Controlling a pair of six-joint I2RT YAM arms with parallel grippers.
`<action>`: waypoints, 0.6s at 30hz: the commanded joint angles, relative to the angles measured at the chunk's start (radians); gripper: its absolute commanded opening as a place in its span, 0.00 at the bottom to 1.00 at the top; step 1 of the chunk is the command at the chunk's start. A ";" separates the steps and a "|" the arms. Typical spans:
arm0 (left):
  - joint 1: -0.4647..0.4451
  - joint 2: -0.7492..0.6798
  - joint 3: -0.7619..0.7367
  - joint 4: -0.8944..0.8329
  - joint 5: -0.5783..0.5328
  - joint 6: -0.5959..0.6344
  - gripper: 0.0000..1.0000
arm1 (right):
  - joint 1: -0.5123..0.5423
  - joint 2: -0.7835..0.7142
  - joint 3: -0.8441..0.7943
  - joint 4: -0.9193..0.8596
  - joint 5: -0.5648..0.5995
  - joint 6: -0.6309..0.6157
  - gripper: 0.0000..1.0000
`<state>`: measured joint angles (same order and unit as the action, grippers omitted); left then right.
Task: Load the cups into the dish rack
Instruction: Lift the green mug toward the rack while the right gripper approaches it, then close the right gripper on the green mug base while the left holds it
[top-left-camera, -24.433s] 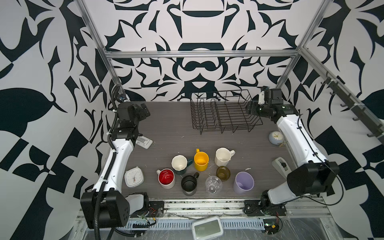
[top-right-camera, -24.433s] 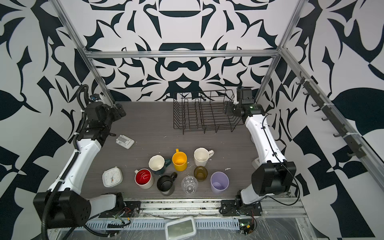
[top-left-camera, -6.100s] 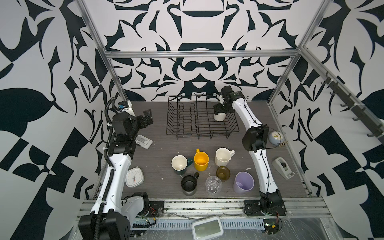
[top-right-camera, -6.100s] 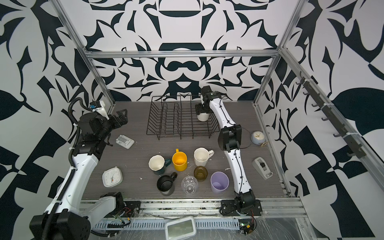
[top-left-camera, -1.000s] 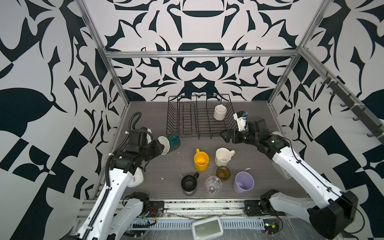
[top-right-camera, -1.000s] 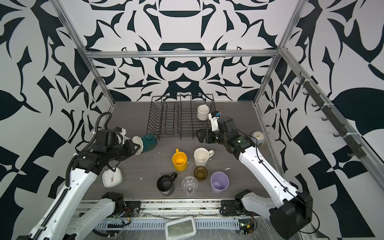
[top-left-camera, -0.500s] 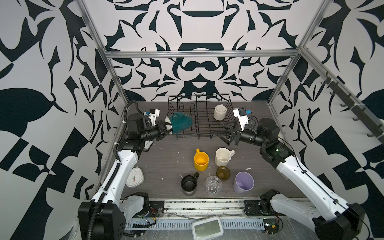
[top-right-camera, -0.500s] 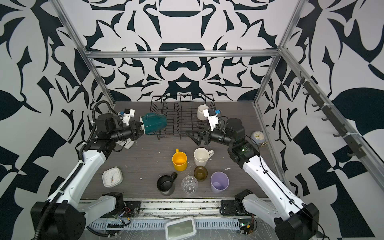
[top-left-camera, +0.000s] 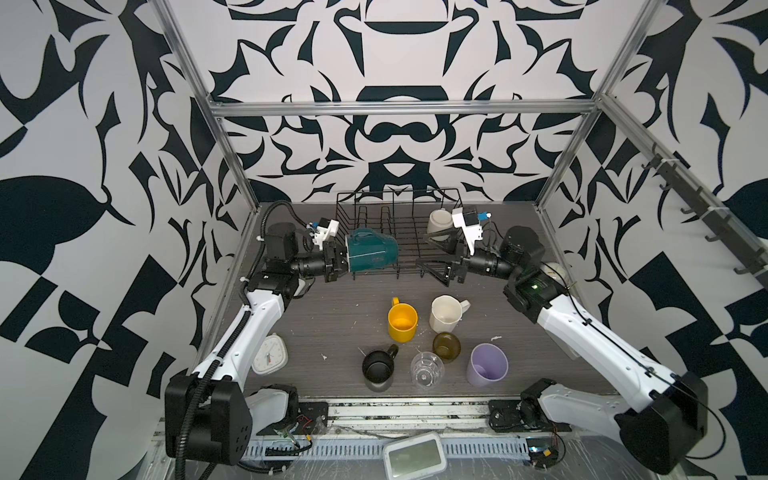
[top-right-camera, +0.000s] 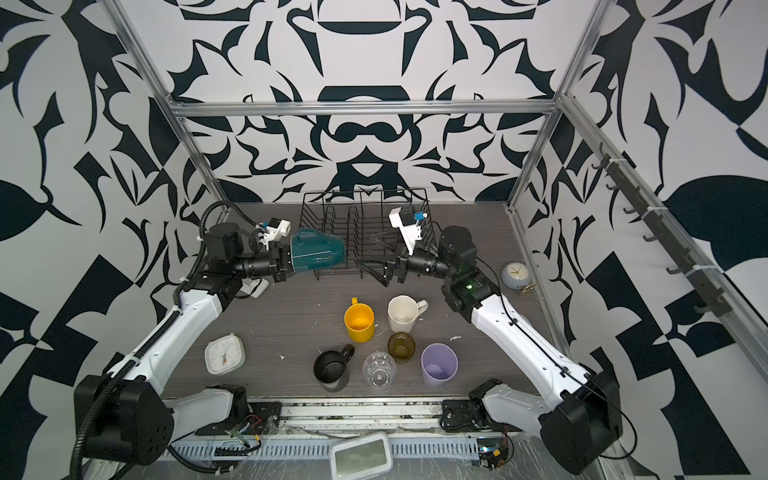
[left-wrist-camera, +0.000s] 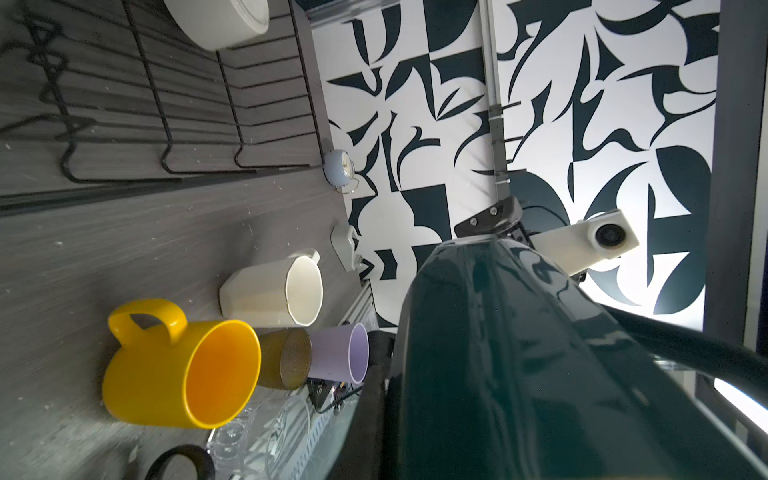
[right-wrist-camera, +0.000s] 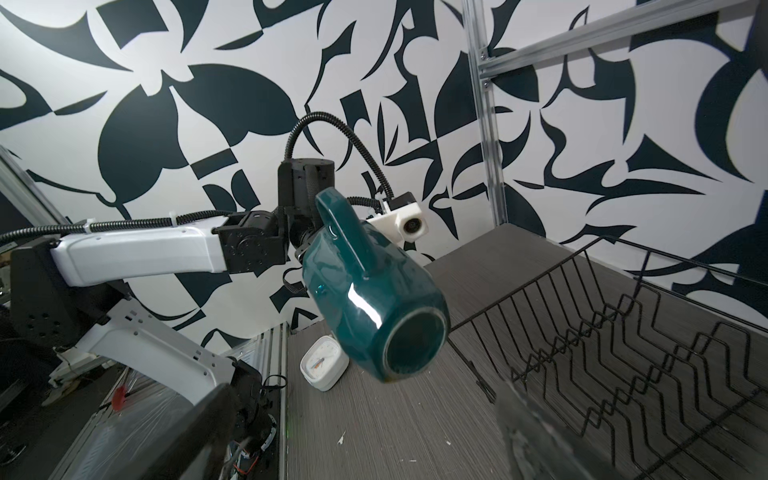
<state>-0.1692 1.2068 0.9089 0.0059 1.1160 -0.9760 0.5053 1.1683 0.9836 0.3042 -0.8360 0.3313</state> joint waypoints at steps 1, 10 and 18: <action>-0.020 0.007 0.039 -0.006 0.077 0.020 0.00 | 0.033 0.019 0.079 0.050 -0.017 -0.053 1.00; -0.064 0.028 0.044 -0.014 0.099 0.020 0.00 | 0.076 0.093 0.112 0.055 0.003 -0.078 1.00; -0.101 0.036 0.051 -0.015 0.101 0.019 0.00 | 0.092 0.152 0.125 0.055 0.000 -0.085 0.99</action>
<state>-0.2581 1.2514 0.9096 -0.0425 1.1595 -0.9646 0.5880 1.3239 1.0626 0.3130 -0.8341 0.2619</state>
